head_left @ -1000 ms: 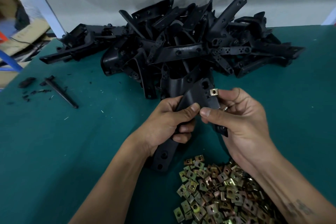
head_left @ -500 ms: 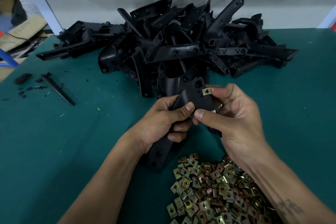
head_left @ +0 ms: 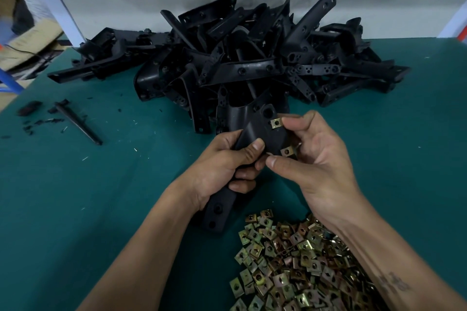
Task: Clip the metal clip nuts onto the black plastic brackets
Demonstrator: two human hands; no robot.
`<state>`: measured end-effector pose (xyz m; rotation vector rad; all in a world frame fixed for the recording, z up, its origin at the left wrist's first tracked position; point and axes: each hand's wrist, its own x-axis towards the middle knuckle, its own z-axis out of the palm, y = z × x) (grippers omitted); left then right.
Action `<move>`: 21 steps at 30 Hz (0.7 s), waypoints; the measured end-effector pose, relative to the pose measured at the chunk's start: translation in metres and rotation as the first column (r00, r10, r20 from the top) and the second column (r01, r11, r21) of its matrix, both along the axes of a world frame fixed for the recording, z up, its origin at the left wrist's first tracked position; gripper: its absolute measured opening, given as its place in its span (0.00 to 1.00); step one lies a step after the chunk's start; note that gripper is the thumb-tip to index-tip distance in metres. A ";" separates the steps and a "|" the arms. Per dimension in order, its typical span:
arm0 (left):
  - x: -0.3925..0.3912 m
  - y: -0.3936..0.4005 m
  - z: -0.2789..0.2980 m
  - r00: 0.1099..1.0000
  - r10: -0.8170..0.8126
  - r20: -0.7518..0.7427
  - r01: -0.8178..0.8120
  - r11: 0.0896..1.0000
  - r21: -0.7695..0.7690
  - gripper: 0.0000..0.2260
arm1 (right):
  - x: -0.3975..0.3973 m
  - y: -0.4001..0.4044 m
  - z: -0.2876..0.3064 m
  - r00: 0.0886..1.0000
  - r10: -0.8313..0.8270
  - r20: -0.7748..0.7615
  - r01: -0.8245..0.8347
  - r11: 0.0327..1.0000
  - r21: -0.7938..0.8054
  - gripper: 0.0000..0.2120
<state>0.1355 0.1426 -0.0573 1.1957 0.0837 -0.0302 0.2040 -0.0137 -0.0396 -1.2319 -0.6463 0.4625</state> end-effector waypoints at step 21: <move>0.001 -0.002 0.002 1.000 -0.027 -0.002 0.027 0.996 0.088 0.09 | 0.001 0.006 -0.011 0.988 -0.101 0.115 0.103 0.995 -0.014 0.20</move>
